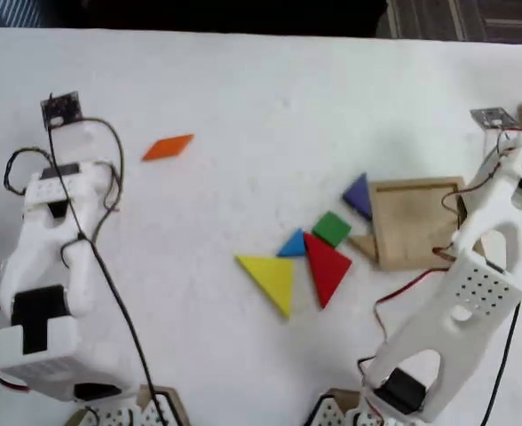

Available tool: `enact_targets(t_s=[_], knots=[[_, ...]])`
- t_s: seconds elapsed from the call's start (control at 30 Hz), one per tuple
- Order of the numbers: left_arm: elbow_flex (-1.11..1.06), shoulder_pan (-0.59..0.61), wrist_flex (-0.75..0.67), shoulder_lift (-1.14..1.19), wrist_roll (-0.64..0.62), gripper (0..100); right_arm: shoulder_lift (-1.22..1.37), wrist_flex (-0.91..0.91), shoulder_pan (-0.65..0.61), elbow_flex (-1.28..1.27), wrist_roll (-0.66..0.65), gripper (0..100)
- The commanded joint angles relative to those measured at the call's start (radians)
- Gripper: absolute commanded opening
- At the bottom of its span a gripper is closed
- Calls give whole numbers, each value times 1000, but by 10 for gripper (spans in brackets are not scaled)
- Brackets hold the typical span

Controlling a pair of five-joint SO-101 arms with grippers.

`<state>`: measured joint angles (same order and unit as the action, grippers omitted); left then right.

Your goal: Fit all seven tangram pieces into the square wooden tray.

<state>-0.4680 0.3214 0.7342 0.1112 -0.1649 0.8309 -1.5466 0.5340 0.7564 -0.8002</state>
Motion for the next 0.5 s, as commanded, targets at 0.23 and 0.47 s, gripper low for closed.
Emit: enact_targets(t_s=[0.23, 0.47], knots=[[8, 4, -28, -56, -9, 50, -22, -110, -65, 40, 100, 19], [8, 4, -28, -56, -9, 50, -105, -79, -84, -86, 166, 20]])
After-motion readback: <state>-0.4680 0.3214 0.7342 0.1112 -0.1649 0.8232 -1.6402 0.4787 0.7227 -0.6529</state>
